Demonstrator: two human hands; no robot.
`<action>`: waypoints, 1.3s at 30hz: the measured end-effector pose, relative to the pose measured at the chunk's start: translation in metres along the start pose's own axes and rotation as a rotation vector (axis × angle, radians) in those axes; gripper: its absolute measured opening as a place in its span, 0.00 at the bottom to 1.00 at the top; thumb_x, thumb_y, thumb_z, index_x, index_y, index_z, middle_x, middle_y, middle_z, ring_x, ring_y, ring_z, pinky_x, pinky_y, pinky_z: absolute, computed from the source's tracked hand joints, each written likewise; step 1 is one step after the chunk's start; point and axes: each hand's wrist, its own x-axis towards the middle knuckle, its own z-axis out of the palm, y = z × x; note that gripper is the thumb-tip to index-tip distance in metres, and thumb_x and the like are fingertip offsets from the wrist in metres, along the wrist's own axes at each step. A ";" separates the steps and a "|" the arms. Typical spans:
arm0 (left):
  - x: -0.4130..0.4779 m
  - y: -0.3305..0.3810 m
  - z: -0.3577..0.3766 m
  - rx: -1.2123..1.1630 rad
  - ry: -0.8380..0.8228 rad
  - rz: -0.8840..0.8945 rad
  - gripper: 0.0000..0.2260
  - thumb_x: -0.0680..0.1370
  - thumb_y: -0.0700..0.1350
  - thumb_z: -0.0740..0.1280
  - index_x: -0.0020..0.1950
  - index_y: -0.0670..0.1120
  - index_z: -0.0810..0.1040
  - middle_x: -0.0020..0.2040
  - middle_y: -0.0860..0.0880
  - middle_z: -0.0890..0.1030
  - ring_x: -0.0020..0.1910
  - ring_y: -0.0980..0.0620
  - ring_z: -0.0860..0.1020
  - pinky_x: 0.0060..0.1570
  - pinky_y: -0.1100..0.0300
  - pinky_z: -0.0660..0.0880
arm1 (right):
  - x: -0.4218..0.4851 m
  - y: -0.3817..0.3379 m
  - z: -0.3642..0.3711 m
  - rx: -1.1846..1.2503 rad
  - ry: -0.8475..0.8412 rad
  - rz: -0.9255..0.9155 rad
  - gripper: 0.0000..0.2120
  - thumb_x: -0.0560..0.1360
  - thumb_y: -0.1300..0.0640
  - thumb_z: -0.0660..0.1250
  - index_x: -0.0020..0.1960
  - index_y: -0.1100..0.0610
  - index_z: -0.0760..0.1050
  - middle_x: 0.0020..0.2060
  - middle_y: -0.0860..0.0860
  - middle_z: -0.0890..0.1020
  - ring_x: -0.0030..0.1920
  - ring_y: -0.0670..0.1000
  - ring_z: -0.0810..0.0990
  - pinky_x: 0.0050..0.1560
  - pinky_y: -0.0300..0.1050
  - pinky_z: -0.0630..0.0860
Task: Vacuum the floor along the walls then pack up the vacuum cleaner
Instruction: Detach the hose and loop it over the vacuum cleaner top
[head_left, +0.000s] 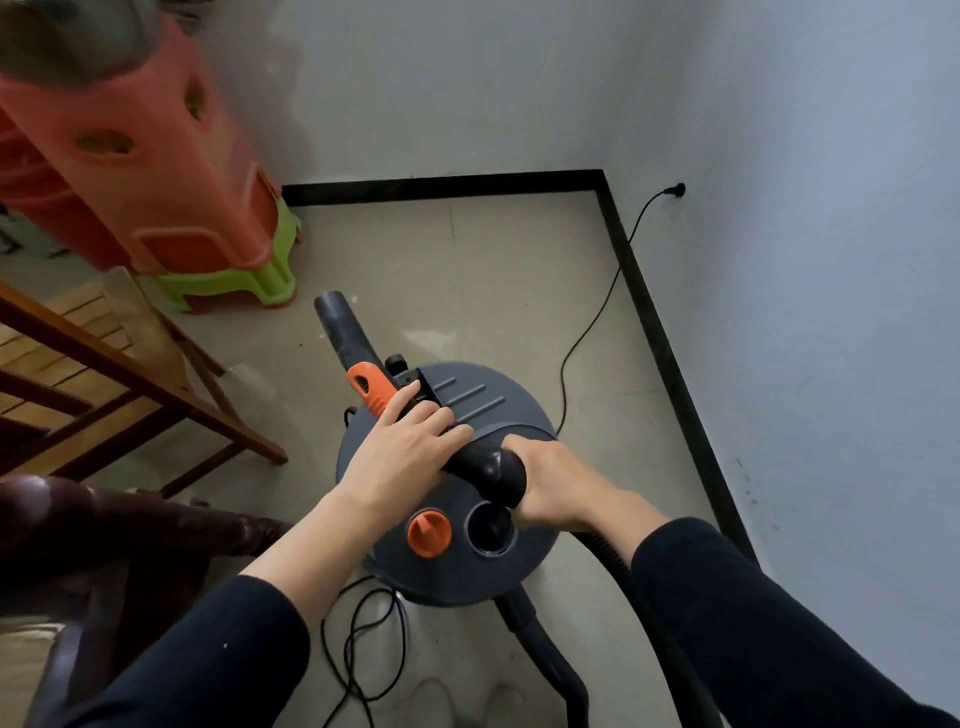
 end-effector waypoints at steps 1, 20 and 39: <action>0.001 -0.001 0.000 -0.011 0.016 -0.007 0.17 0.64 0.39 0.76 0.50 0.50 0.79 0.42 0.51 0.77 0.46 0.46 0.78 0.68 0.47 0.60 | -0.003 0.003 0.002 0.045 0.050 -0.002 0.18 0.62 0.57 0.73 0.47 0.51 0.68 0.41 0.48 0.77 0.43 0.52 0.76 0.40 0.48 0.75; -0.050 -0.004 0.023 -0.215 0.137 -0.375 0.16 0.71 0.52 0.69 0.57 0.51 0.76 0.45 0.53 0.78 0.46 0.47 0.77 0.51 0.53 0.61 | 0.025 0.000 -0.057 -0.195 -0.120 0.069 0.06 0.63 0.61 0.64 0.40 0.55 0.74 0.33 0.50 0.79 0.37 0.54 0.80 0.37 0.46 0.77; -0.098 -0.018 0.051 -0.608 -0.167 -0.967 0.15 0.78 0.58 0.63 0.64 0.57 0.72 0.51 0.53 0.74 0.58 0.50 0.72 0.67 0.45 0.55 | 0.099 -0.017 -0.025 -0.468 0.139 0.112 0.17 0.73 0.54 0.68 0.61 0.48 0.73 0.55 0.51 0.76 0.60 0.56 0.72 0.56 0.54 0.67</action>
